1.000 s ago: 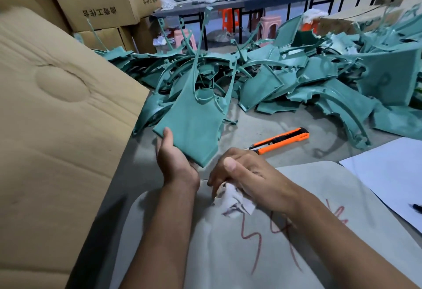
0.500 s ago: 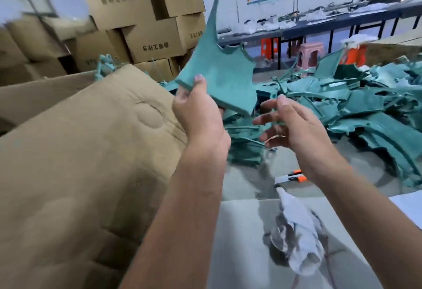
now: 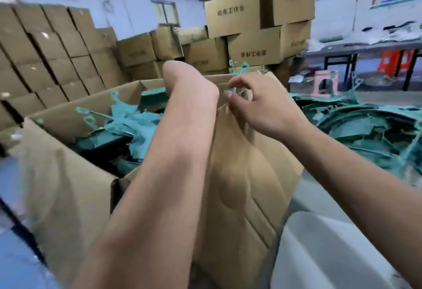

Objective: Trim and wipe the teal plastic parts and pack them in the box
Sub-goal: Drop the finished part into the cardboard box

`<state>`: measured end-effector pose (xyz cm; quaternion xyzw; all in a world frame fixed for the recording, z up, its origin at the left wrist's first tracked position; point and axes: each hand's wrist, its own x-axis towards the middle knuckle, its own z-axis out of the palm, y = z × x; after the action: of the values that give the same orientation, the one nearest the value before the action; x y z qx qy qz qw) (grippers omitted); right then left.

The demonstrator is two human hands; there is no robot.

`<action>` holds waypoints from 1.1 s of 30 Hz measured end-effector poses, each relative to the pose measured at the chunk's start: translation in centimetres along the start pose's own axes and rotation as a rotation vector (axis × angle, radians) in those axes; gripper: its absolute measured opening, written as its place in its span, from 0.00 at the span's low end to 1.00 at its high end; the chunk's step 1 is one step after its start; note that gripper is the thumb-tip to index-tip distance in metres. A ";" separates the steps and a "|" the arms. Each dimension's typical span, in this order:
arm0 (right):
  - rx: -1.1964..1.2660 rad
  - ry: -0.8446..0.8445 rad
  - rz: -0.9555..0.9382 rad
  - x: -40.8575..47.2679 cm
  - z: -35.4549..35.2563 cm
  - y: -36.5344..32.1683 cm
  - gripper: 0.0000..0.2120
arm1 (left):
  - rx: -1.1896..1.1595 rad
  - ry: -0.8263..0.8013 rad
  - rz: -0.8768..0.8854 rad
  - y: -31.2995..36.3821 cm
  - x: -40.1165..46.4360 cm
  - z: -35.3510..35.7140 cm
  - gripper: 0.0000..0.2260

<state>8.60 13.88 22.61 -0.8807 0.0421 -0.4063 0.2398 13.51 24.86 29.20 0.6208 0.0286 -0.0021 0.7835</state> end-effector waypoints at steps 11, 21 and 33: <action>0.398 0.195 0.307 -5.2 -0.5 4.1 0.07 | -0.154 -0.177 0.550 -6.4 -3.3 6.5 0.14; -0.307 -0.437 0.635 -19.2 -8.7 19.6 0.05 | 0.623 -0.830 0.116 -29.7 -8.3 14.4 0.06; -0.418 -0.133 0.651 -23.0 -13.8 26.1 0.03 | 1.028 -0.604 0.827 -31.7 -4.6 23.3 0.17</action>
<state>-13.72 -8.33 2.39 -0.8757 0.3852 -0.2336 0.1738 8.72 -5.26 3.90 0.8431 -0.4306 0.1097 0.3029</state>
